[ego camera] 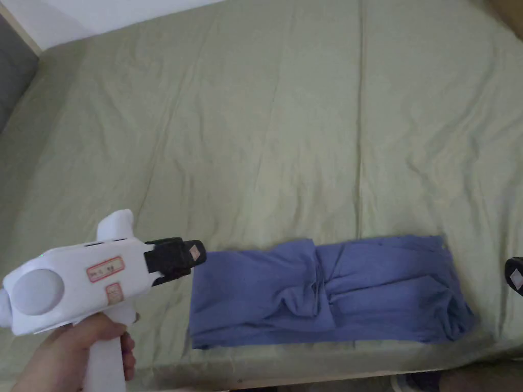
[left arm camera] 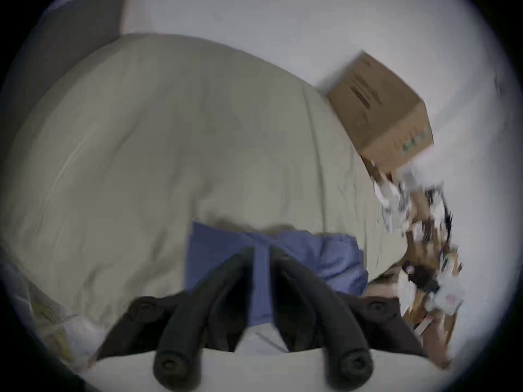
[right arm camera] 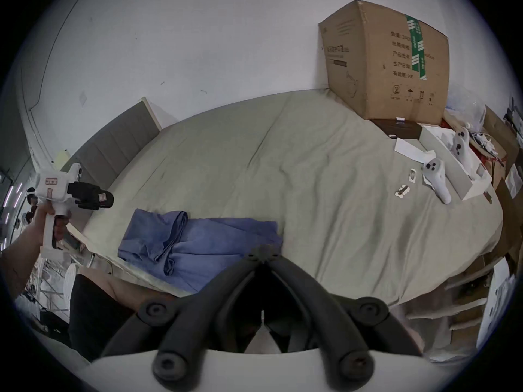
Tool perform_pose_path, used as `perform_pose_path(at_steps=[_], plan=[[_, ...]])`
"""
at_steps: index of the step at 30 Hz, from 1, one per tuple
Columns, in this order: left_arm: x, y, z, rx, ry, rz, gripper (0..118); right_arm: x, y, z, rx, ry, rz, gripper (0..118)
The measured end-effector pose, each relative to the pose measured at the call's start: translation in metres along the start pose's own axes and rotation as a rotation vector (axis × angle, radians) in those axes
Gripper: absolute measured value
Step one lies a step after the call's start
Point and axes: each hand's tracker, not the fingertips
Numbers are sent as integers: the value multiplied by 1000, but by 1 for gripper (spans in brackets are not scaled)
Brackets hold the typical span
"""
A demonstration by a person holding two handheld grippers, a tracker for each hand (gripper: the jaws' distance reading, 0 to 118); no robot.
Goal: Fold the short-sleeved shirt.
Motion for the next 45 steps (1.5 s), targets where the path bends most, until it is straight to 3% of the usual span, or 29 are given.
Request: perform_pose_path(at_steps=[2, 3, 7, 8, 14, 18, 19, 20, 21, 22, 23, 24, 25, 29, 34, 42, 45], plan=[[-51, 0, -4, 26, -74, 144, 103, -11, 1, -3, -11, 1, 13, 0], [-73, -3, -13, 2, -122, 214, 118, -16, 2, -4, -15, 4, 25, 0], [-122, -26, -61, -131, -313, 483, 118, -32, 7, -6, -21, -16, 113, 0], [-124, -32, -75, -158, -318, 468, 118, -35, 8, -6, -20, -26, 139, 0], [-82, -38, -113, -196, -363, 43, 118, -41, 14, -6, -32, -52, 148, 0], [-61, -30, -117, -286, -310, -92, 117, -49, 15, -13, -53, -59, 133, 0], [-55, -28, -114, -291, -318, -96, 111, -52, 16, -14, -55, -57, 134, 0], [-60, -24, -115, -288, -273, -138, 94, -55, 16, -14, -53, -52, 138, 0], [-55, -22, -110, -266, -167, -197, 46, -59, 17, -14, -51, -46, 142, 0], [-47, -20, -108, -252, -26, -253, 11, -61, 18, -15, -51, -39, 146, 0], [-51, -19, -107, -259, 19, -229, 8, -64, 18, -17, -51, -35, 151, 0], [-62, -18, -111, -274, -79, -117, 8, -66, 18, -18, -51, -32, 154, 0], [-59, -19, -109, -282, -87, -74, 8, -68, 18, -17, -52, -29, 157, 0], [-36, -17, -91, -258, -32, -227, 7, -74, 17, -10, -41, -12, 166, 0], [-38, 0, -57, -234, -135, -143, 6, -70, 16, -1, -36, -20, 161, 0], [-66, 32, 6, -226, 8, -68, 6, -61, 13, 13, 6, 6, 94, 0], [-48, 38, 25, -267, 29, -27, 6, -56, 8, 15, 14, 24, 74, 0]])
